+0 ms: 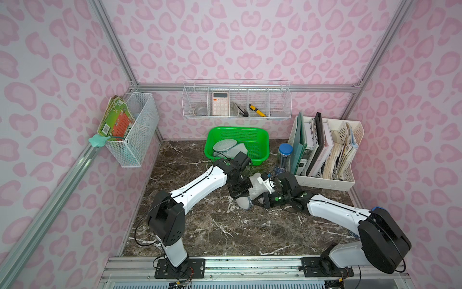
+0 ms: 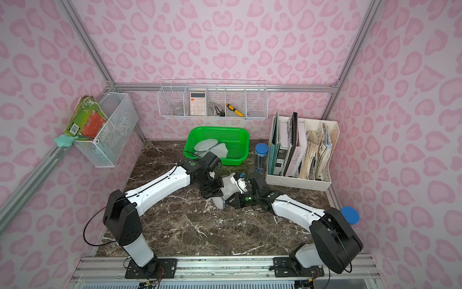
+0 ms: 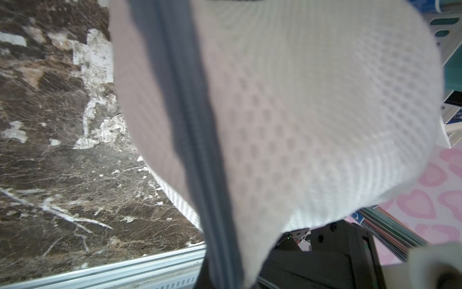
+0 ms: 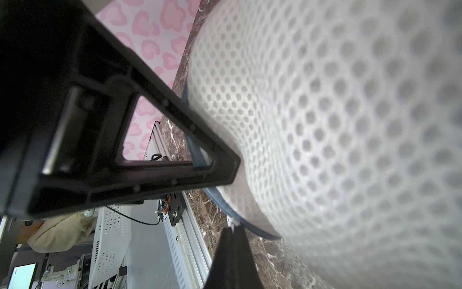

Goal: Turn the laundry bag inside out
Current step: Zip the zipper on the laundry bag.

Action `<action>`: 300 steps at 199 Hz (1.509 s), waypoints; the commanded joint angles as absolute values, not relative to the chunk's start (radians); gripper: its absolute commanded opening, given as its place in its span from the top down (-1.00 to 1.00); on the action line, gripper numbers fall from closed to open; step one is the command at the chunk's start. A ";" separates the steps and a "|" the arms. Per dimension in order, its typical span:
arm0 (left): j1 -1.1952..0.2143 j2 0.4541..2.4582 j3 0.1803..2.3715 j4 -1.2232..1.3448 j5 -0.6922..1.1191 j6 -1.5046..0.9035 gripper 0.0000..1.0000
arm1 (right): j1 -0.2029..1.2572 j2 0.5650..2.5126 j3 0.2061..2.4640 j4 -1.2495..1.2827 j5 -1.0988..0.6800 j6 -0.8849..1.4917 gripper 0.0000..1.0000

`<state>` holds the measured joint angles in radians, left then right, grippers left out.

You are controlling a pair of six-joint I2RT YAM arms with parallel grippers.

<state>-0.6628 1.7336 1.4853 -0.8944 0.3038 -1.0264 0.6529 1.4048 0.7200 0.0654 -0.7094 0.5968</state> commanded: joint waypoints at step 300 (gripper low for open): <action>-0.571 1.546 1.206 -0.609 0.463 -1.303 0.25 | 0.680 1.445 0.814 0.087 -0.699 0.614 1.00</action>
<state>-0.5697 1.5242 1.1896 -0.6540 0.4744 -1.2827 0.6727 1.4479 0.8032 0.0750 -0.7067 0.6197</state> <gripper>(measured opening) 0.379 0.049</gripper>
